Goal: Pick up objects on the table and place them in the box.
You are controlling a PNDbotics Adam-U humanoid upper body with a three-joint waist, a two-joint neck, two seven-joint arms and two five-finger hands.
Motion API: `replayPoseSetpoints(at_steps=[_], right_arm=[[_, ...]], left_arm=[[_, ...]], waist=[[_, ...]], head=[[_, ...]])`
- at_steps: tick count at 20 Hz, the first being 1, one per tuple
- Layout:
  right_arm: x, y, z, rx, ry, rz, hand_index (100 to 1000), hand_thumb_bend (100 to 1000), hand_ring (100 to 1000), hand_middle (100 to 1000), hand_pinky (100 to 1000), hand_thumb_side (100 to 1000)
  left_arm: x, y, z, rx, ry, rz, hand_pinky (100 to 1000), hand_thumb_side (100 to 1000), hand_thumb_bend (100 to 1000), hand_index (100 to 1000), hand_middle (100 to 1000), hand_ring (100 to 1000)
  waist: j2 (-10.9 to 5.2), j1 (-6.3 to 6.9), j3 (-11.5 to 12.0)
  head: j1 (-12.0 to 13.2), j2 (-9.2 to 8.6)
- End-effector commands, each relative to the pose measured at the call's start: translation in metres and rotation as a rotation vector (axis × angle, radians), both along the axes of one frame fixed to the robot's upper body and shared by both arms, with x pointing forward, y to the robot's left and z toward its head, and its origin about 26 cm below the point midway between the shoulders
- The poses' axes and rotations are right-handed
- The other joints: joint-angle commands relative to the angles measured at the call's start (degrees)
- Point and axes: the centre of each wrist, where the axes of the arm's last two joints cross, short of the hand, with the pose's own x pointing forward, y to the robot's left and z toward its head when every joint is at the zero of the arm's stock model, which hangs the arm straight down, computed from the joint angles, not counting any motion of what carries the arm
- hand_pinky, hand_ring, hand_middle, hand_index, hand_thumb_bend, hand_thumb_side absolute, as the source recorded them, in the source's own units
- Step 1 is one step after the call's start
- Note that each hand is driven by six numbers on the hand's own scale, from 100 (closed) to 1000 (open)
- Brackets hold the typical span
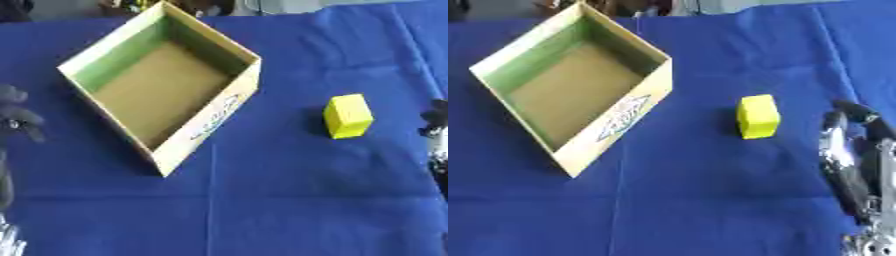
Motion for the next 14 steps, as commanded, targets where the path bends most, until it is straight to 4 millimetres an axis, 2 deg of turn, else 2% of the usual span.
replayPoseSetpoints(at_steps=[1, 9, 11, 14], right_arm=[[-0.002, -0.003, 0.006, -0.018, -0.021, -0.007, 758, 100, 912, 597, 657, 641], [-0.002, -0.004, 0.006, -0.025, -0.026, -0.007, 759, 100, 912, 598, 658, 650], [-0.002, -0.011, 0.009, -0.065, -0.045, -0.023, 769, 100, 914, 613, 666, 689], [-0.006, -0.033, 0.016, -0.242, -0.088, -0.065, 806, 100, 921, 670, 699, 815]], left_arm=[[-0.002, 0.005, 0.007, 0.015, -0.005, 0.002, 297, 908, 100, 680, 560, 460], [-0.002, 0.007, 0.008, 0.009, -0.003, 0.002, 293, 897, 100, 672, 553, 456], [-0.002, 0.007, 0.008, 0.008, -0.005, 0.002, 293, 897, 100, 672, 553, 456], [-0.002, 0.008, 0.008, 0.009, -0.006, 0.004, 293, 897, 100, 672, 554, 457]], waist=[[-1.66, -0.07, 0.0], [-1.58, -0.07, -0.2], [-1.57, -0.16, -0.2], [-1.66, -0.44, -0.3]], head=[[0.0, -0.01], [-0.3, -0.06], [-0.1, -0.01], [0.1, 0.12]])
